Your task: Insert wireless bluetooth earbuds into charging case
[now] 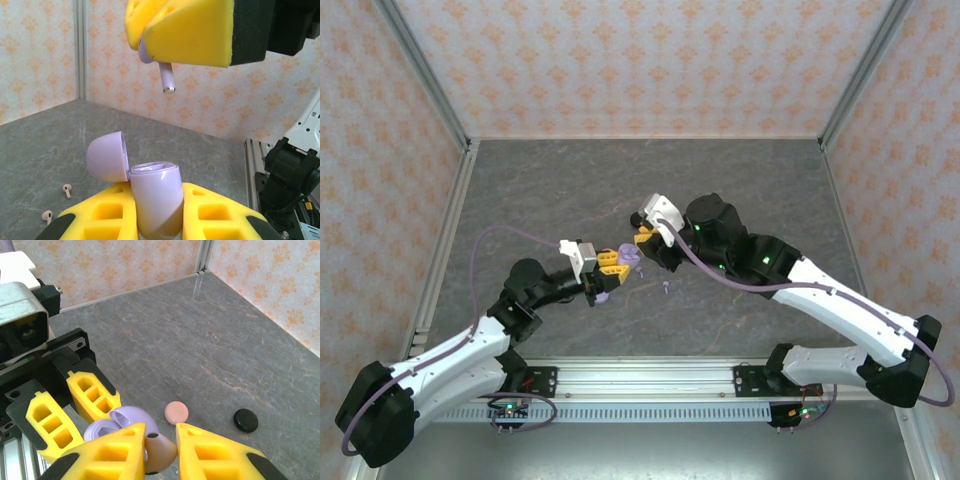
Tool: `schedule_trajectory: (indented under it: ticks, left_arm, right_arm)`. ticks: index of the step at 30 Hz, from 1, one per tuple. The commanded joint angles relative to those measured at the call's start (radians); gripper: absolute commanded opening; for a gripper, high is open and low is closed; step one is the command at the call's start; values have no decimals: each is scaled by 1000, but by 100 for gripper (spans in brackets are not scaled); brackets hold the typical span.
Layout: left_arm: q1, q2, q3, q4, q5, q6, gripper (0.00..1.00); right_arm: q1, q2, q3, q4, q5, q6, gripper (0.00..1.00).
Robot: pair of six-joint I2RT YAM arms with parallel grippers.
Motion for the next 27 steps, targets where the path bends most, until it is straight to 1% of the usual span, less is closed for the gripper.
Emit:
schedule_trajectory:
  ticks: [1,7,27]
  left_arm:
    - [-12,-2,39,62,3,-16,0]
    - [-11,0,42,69,-1,-22,0]
    - [-12,0,44,66,8,-26,0]
  right_arm:
    - [19,-12,-26,59,4,-23,20]
    - [50,0,-48,73,27,-27,20]
    - [50,31,-46,86,40,-38,20]
